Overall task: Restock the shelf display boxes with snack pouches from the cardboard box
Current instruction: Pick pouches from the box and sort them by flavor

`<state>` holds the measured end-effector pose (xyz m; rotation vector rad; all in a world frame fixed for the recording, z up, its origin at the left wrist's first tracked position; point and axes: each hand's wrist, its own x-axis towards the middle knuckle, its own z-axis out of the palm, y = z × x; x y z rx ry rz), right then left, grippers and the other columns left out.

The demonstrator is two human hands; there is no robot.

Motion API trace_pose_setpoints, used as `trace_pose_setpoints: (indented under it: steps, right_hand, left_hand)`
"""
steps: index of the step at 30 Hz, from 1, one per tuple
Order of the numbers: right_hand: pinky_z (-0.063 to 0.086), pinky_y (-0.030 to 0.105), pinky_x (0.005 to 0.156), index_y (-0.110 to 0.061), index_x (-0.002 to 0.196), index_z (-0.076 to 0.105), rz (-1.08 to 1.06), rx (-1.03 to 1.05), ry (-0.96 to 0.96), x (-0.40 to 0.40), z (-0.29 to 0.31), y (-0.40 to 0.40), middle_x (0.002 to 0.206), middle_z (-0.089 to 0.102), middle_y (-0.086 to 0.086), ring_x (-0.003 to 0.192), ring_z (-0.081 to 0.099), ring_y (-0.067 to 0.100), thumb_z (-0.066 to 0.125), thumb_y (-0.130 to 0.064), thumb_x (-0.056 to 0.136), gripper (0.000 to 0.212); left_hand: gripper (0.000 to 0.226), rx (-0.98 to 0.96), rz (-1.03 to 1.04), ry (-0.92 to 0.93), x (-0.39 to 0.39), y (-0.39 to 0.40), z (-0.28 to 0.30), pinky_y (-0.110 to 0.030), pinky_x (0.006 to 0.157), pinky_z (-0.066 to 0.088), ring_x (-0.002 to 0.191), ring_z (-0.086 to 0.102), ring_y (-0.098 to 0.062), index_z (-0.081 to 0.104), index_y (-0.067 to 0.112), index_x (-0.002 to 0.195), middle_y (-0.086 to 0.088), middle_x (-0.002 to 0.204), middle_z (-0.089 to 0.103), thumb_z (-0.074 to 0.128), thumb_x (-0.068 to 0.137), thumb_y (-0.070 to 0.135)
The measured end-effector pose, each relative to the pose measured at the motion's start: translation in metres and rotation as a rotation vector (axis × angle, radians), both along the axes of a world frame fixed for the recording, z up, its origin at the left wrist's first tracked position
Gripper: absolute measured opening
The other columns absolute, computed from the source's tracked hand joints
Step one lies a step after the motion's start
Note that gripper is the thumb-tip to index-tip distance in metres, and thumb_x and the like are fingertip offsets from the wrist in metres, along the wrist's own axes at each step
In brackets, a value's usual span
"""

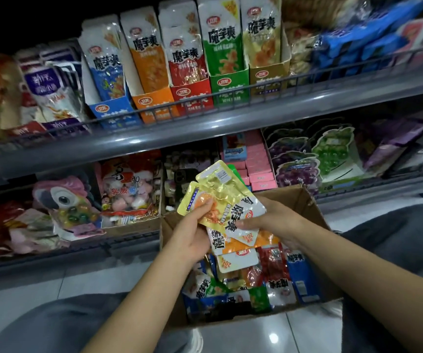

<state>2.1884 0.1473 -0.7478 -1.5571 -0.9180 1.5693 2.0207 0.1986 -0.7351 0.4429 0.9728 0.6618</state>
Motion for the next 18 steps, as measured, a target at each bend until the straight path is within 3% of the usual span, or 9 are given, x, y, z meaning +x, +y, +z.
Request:
trace_pose_setpoints:
  steps: [5,9,11,13,16,18]
  right_hand:
    - [0.050,0.043,0.095,-0.014,0.114,0.062,0.041,-0.040,0.155,0.003,0.010,-0.004,0.109,0.071,0.009,0.104,0.065,0.027,0.068,-0.002,0.082,0.035]
    - [0.051,0.041,0.094,-0.013,0.116,0.060,0.110,-0.058,0.215,0.004,0.012,-0.010,0.110,0.070,0.010,0.104,0.066,0.026,0.063,-0.003,0.086,0.031]
    - [0.049,0.042,0.096,-0.013,0.118,0.059,0.160,-0.033,0.127,0.005,0.015,-0.012,0.111,0.070,0.008,0.104,0.066,0.024,0.063,-0.006,0.088,0.032]
    - [0.051,0.039,0.094,-0.020,0.121,0.055,0.197,0.036,-0.025,0.008,0.019,-0.012,0.113,0.068,0.003,0.102,0.066,0.020,0.065,-0.007,0.086,0.038]
    - [0.057,0.035,0.081,-0.031,0.132,0.042,0.067,0.197,-0.158,0.006,0.021,-0.010,0.119,0.056,0.002,0.102,0.064,0.018,0.076,-0.010,0.077,0.069]
    - [0.057,0.030,0.074,-0.032,0.127,0.048,-0.026,0.303,-0.272,0.003,0.019,-0.010,0.110,0.056,0.004,0.097,0.062,0.016,0.081,-0.016,0.072,0.066]
  left_hand:
    - [0.021,0.091,-0.240,0.049,-0.011,-0.003,-0.003,-0.039,0.073,0.055,0.074,0.072,-0.022,0.064,0.010,0.098,-0.011,0.087,0.074,0.063,0.079,0.017]
    - [0.032,0.108,-0.295,0.041,-0.011,-0.005,-0.008,-0.041,0.078,0.056,0.078,0.072,-0.027,0.064,0.007,0.099,-0.015,0.090,0.074,0.072,0.069,0.014]
    - [0.030,0.156,-0.270,0.041,-0.011,-0.005,-0.009,-0.043,0.079,0.056,0.078,0.071,-0.027,0.064,0.007,0.099,-0.014,0.090,0.073,0.074,0.070,0.006]
    - [0.026,0.198,-0.240,0.068,-0.009,-0.007,-0.008,-0.039,0.071,0.058,0.073,0.071,-0.026,0.064,0.006,0.096,-0.013,0.085,0.074,0.069,0.070,0.005]
    - [0.022,0.228,-0.215,0.117,-0.002,-0.011,-0.008,-0.037,0.066,0.059,0.070,0.071,-0.026,0.063,0.005,0.099,-0.013,0.084,0.073,0.063,0.078,0.001]
    - [0.026,0.255,-0.199,0.126,0.000,-0.013,-0.009,-0.038,0.069,0.059,0.073,0.071,-0.026,0.062,0.007,0.103,-0.013,0.087,0.072,0.064,0.078,0.001]
